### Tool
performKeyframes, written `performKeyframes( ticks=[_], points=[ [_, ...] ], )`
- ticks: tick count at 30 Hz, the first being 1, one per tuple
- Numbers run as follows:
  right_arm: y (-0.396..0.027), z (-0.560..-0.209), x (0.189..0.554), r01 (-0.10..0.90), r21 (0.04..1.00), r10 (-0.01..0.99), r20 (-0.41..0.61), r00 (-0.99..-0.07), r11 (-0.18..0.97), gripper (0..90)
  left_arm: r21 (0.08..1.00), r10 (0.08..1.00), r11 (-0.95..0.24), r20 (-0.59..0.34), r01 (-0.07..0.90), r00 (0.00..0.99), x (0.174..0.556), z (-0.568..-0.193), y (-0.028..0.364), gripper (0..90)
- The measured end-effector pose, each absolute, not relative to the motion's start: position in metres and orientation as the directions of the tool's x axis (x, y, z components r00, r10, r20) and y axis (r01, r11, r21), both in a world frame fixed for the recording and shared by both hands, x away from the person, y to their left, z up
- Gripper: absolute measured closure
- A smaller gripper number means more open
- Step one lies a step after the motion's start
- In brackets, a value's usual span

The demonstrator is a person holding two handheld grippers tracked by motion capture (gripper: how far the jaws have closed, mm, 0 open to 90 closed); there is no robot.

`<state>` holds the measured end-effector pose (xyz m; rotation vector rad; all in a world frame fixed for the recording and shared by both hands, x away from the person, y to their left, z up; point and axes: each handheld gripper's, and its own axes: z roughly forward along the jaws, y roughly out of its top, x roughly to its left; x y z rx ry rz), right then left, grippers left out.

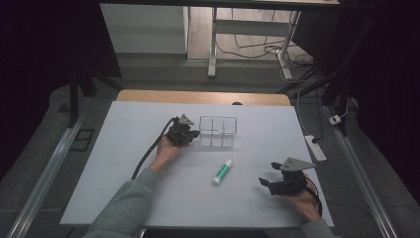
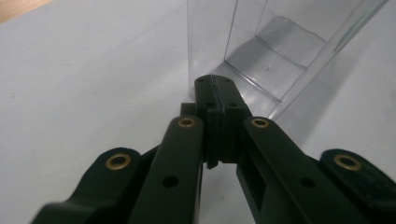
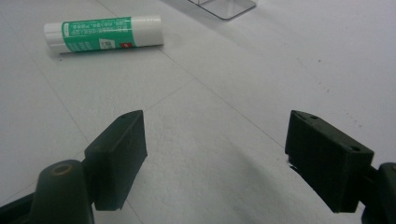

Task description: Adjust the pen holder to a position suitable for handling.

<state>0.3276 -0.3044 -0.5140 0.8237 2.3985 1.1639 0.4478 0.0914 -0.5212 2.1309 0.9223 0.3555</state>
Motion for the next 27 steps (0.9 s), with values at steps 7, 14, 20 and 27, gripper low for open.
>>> performKeyframes(
  ticks=[7,14,20,27],
  points=[
    [-0.305,-0.514,0.327,0.349,0.795,0.637,-0.059,-0.769,0.496,20.0,0.746,0.707,-0.441,-0.053,0.498,0.705,0.449,-0.522,0.089,89.1],
    [-0.305,-0.513,0.326,0.350,0.796,0.637,-0.059,-0.768,0.495,20.0,0.751,0.711,-0.438,-0.046,0.494,0.701,0.448,-0.517,0.095,88.8],
    [-0.305,-0.513,0.326,0.347,0.798,0.639,-0.060,-0.767,0.492,20.1,0.757,0.714,-0.430,-0.049,0.493,0.698,0.438,-0.507,0.109,88.7],
    [-0.307,-0.513,0.326,0.344,0.803,0.642,-0.063,-0.764,0.487,20.5,0.752,0.710,-0.429,-0.060,0.500,0.701,0.420,-0.499,0.121,83.1]
  ],
)
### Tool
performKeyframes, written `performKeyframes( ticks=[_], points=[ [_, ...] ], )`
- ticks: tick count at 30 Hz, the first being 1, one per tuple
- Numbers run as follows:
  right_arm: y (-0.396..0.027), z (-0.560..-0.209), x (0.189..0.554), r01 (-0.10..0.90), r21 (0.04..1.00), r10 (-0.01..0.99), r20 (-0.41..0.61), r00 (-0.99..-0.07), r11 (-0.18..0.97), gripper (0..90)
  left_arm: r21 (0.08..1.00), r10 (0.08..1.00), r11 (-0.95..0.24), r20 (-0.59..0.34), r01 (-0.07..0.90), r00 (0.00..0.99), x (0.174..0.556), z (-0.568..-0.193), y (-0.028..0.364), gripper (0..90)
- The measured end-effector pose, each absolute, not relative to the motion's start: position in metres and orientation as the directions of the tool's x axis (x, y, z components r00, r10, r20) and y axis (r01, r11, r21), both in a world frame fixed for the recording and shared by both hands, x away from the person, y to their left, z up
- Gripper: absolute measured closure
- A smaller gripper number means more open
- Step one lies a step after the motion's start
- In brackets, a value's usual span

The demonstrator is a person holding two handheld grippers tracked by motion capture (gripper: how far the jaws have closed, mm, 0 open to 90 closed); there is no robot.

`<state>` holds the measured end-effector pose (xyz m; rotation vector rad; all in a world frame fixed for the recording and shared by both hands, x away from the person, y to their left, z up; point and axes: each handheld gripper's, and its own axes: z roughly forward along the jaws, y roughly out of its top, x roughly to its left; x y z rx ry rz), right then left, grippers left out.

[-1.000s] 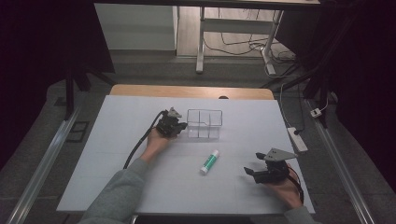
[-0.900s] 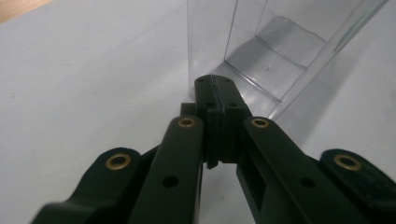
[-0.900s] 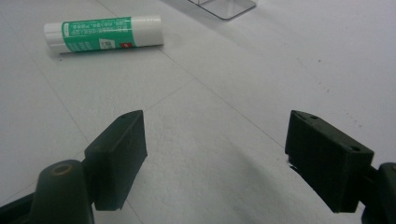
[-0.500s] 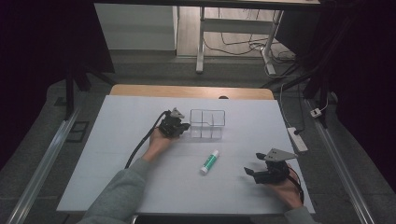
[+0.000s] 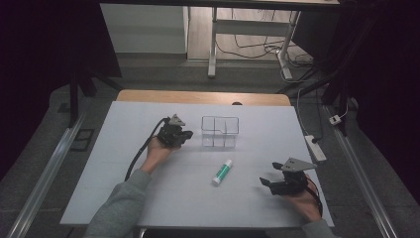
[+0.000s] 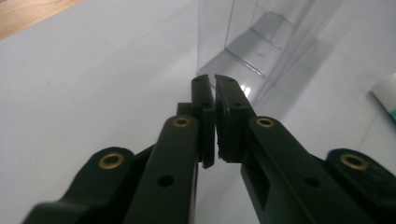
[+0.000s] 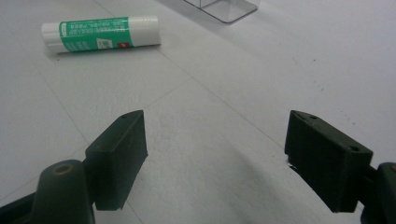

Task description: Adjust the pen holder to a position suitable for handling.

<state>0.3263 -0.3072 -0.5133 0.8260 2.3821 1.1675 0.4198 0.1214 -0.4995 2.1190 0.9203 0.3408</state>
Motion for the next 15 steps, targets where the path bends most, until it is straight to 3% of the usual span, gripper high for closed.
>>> performKeyframes(
  ticks=[10,15],
  points=[
    [-0.308,-0.512,0.326,0.342,0.811,0.650,-0.061,-0.757,0.475,20.6,0.716,0.677,-0.456,-0.107,0.529,0.728,0.389,-0.485,0.130,51.5],
    [-0.309,-0.512,0.325,0.342,0.816,0.652,-0.056,-0.756,0.466,20.6,0.715,0.683,-0.448,-0.114,0.537,0.721,0.365,-0.479,0.138,45.8]
  ],
)
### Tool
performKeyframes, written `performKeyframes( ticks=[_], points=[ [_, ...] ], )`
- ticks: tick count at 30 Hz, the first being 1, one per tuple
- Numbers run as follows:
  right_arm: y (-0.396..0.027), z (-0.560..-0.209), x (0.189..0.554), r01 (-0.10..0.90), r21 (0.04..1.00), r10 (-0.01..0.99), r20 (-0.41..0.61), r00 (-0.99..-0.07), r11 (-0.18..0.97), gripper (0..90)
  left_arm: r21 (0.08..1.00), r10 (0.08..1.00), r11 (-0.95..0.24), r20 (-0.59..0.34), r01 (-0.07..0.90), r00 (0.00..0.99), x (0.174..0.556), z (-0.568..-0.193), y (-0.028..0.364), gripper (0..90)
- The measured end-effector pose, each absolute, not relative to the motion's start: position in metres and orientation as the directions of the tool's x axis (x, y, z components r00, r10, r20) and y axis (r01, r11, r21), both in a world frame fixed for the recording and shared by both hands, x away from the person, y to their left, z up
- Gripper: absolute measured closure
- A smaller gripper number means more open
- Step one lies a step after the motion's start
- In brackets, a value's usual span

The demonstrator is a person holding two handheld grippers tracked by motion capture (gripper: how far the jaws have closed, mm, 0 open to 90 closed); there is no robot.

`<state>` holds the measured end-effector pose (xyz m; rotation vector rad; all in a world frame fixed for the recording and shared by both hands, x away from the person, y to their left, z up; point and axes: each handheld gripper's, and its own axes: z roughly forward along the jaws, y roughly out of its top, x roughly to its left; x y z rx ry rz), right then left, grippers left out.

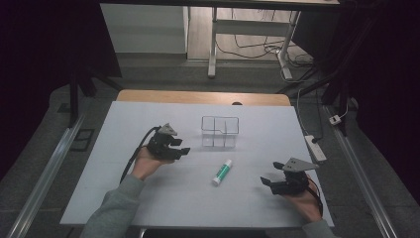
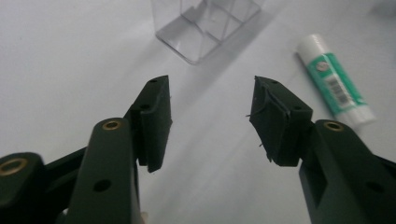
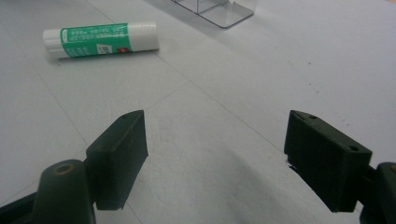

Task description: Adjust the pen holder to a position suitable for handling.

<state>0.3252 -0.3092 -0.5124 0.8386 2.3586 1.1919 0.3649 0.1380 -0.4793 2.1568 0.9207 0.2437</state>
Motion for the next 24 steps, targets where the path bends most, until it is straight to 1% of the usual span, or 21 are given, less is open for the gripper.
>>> performKeyframes(
  ticks=[4,10,15,20,24],
  points=[
    [-0.310,-0.513,0.326,0.344,0.817,0.654,-0.052,-0.755,0.462,20.7,0.731,0.687,-0.432,-0.113,0.528,0.718,0.350,-0.477,0.145,43.5],
    [-0.312,-0.513,0.324,0.347,0.819,0.652,-0.043,-0.757,0.457,20.6,0.709,0.671,-0.472,-0.097,0.524,0.735,0.335,-0.476,0.151,38.4],
    [-0.313,-0.512,0.322,0.345,0.820,0.658,-0.051,-0.751,0.457,20.7,0.688,0.649,-0.489,-0.126,0.537,0.751,0.336,-0.475,0.147,35.2],
    [-0.314,-0.512,0.320,0.341,0.821,0.656,-0.053,-0.753,0.458,20.8,0.675,0.632,-0.511,-0.125,0.532,0.765,0.336,-0.474,0.137,31.2],
    [-0.314,-0.512,0.321,0.339,0.825,0.658,-0.052,-0.751,0.452,20.9,0.679,0.627,-0.512,-0.123,0.526,0.770,0.334,-0.470,0.130,30.5]
  ],
)
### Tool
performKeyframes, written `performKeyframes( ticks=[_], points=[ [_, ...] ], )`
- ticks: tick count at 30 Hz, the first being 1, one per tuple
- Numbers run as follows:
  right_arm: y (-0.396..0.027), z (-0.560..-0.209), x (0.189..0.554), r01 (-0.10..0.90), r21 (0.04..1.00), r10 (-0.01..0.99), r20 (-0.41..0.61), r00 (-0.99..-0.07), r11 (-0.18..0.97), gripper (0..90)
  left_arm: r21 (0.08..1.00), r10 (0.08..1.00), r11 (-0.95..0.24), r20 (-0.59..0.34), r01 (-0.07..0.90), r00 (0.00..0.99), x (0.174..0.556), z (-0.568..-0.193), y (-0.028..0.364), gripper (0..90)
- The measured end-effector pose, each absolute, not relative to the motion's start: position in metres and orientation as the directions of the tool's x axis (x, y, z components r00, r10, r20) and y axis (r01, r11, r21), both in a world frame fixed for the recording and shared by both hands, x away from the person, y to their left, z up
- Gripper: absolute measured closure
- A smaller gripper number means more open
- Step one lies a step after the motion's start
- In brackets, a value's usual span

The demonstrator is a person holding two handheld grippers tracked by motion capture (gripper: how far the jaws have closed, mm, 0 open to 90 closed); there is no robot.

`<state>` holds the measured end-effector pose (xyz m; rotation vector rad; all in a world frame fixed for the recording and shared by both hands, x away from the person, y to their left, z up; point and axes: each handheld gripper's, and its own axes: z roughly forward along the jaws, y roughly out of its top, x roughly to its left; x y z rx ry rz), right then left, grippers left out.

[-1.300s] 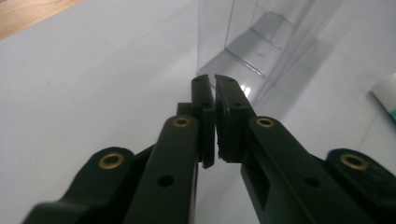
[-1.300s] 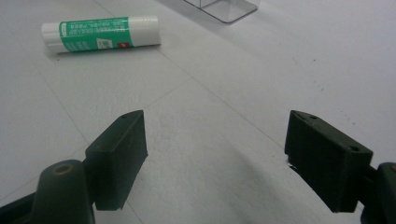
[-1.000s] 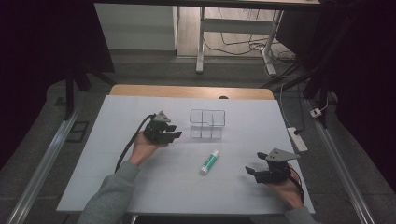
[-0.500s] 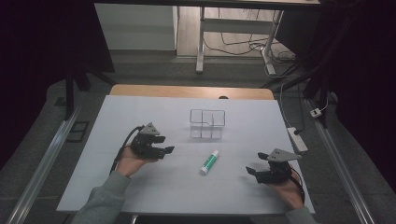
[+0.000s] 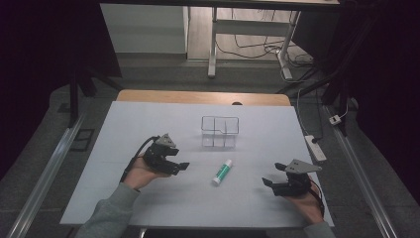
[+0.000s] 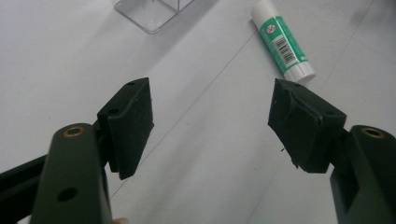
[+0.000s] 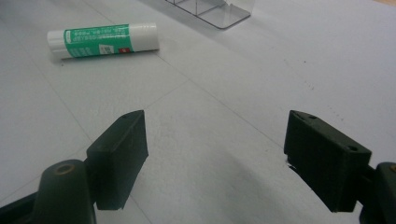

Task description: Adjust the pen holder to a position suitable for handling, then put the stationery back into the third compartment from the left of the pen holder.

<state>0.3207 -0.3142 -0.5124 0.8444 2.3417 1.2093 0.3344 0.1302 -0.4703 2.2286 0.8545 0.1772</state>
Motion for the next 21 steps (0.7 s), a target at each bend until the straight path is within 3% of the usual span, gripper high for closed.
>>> performKeyframes(
  ticks=[21],
  points=[
    [-0.314,-0.513,0.323,0.337,0.821,0.658,-0.061,-0.751,0.461,21.1,0.656,0.598,-0.534,-0.154,0.534,0.787,0.341,-0.469,0.104,30.5]
  ],
)
